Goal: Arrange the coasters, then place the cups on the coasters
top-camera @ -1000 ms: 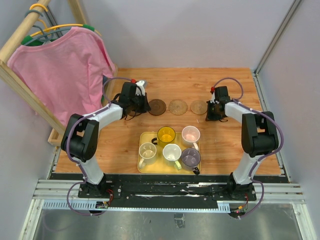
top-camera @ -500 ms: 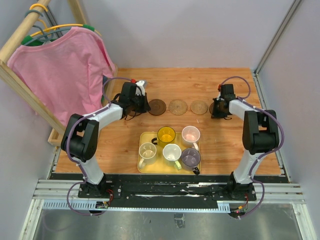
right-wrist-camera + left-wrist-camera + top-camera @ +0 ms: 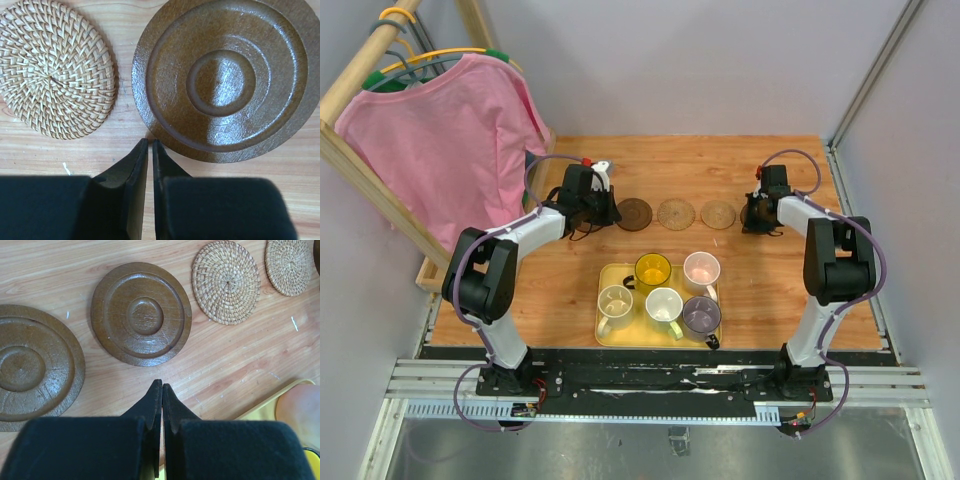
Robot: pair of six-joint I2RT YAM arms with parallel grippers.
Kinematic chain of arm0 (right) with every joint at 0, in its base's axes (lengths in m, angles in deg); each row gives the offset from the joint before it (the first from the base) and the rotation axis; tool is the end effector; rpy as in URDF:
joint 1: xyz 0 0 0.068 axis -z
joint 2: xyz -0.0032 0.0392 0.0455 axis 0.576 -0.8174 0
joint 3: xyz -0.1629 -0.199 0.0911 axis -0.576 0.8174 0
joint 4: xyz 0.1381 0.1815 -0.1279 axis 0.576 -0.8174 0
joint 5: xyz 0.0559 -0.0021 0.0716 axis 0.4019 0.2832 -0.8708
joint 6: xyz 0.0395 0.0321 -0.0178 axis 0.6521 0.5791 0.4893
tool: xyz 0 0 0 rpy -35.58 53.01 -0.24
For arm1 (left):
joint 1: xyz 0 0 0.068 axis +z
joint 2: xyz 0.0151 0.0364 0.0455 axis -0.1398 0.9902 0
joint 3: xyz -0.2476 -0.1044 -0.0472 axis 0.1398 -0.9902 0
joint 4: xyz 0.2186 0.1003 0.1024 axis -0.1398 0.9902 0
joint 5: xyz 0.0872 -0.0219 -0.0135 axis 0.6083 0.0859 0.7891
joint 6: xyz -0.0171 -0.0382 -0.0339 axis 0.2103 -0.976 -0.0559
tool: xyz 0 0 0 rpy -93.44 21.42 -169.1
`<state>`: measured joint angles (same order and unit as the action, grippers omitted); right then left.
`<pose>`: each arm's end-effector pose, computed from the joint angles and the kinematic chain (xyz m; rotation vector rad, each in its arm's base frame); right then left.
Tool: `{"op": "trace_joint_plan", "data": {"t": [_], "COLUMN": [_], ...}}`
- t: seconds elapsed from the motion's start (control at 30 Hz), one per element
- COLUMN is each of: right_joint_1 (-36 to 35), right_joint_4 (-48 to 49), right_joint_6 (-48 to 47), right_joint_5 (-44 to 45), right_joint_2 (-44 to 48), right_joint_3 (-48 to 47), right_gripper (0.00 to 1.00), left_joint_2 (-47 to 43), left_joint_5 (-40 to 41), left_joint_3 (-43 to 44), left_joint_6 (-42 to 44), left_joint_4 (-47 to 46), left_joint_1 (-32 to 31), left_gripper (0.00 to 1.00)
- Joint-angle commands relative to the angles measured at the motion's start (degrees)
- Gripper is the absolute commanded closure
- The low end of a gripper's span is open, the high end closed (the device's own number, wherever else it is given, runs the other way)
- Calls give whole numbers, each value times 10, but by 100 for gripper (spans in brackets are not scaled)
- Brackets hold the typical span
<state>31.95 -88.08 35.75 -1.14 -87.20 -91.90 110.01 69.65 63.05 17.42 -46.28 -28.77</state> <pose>0.3896 0.0261 0.1674 0.2162 2.5158 0.2788 0.3535 -0.1437 0.2077 0.2931 2.2705 -0.6124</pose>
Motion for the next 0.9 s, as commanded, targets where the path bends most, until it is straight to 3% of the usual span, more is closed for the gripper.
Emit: {"op": "trace_joint_plan", "data": {"t": [0.0,0.43,0.87], "right_joint_1": [8,-21,-21], "right_joint_4": [-13,-38,-20], "right_joint_6": [0,-23,-35], "right_joint_5": [-24,-45,68], "right_joint_2": [12,179,429], "right_joint_3": [11,25,112], "right_gripper": [90,83,65], "left_joint_2": [1,-60,-105], "left_joint_5": [4,35,147], "left_joint_3": [12,3,-92], "left_joint_6": [3,4,-2], "left_joint_4": [-7,-10,17], "left_joint_1": [-3,-3,4], "left_gripper": [99,99,96]}}
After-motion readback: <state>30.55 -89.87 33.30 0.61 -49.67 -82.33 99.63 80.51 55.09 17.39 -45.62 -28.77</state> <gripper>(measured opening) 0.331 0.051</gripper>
